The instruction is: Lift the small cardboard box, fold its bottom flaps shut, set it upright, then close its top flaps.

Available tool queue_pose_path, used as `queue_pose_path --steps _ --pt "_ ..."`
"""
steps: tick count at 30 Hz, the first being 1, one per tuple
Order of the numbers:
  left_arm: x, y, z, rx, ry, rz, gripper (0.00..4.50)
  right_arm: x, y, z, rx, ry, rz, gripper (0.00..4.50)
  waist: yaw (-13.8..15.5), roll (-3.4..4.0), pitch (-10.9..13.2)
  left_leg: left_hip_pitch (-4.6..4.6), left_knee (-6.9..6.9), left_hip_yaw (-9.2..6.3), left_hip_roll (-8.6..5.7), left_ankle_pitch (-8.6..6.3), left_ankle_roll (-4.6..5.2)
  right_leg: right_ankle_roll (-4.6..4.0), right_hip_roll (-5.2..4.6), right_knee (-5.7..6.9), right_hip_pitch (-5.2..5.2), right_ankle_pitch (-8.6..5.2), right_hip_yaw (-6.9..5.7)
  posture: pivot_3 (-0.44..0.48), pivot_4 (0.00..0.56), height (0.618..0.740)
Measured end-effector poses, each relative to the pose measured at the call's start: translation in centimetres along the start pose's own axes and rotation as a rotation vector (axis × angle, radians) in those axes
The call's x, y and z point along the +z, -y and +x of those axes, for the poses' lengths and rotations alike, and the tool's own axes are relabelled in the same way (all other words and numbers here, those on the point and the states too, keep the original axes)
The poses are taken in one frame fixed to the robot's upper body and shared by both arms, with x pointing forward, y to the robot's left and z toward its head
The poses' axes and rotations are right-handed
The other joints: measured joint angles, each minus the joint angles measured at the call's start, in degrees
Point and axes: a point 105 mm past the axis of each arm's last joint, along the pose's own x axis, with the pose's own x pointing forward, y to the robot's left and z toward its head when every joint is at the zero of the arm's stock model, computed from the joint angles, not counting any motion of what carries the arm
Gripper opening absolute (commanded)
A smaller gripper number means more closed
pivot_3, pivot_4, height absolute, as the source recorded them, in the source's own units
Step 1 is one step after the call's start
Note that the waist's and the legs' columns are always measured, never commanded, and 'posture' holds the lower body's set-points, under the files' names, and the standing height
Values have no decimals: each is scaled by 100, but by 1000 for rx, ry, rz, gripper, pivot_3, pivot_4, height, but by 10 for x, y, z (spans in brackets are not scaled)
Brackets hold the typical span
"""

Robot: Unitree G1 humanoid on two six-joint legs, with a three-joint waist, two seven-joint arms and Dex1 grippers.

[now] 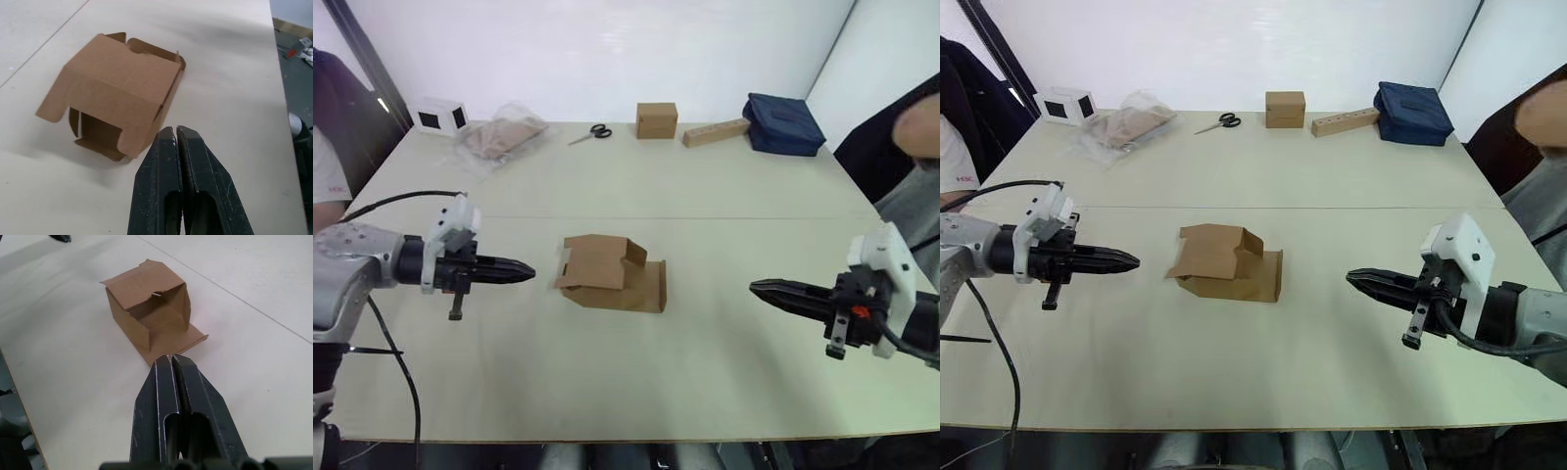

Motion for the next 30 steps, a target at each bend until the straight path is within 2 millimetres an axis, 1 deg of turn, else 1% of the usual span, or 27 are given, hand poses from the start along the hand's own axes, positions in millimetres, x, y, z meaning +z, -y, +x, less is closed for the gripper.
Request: queue_pose_path --steps 9,14,18,21,26,30 --pt "-5 1 -2 9 -23 -14 77 -3 2 7 29 -7 10 0 -12 0 1 0 0 2 1 0 0 0 2 0 -3 0 0 0 150 740" --pt "1 -3 -1 17 -10 9 77 -3 3 10 23 -7 -5 0 11 1 1 0 0 1 0 0 0 0 2 3 -1 0 -1 0 150 740" --pt "8 -8 9 1 7 40 77 -8 3 10 12 -11 7 0 19 0 1 -1 1 2 -4 0 0 1 2 1 1 0 -1 0 150 740" --pt "9 -12 14 -3 26 37 77 -10 0 11 5 -7 2 0 4 0 1 -2 1 2 -4 0 0 3 4 2 0 0 -1 0 150 740" --pt "-2 -15 19 -16 21 6 77 -12 2 13 -32 -21 -32 0 -12 0 1 5 2 5 -2 0 0 3 8 13 -1 0 0 0 150 740" --pt "-5 -22 24 -12 24 -22 77 -15 0 15 -43 -18 -31 0 15 0 1 7 5 0 -3 1 0 3 9 16 3 -1 -1 0 150 740"
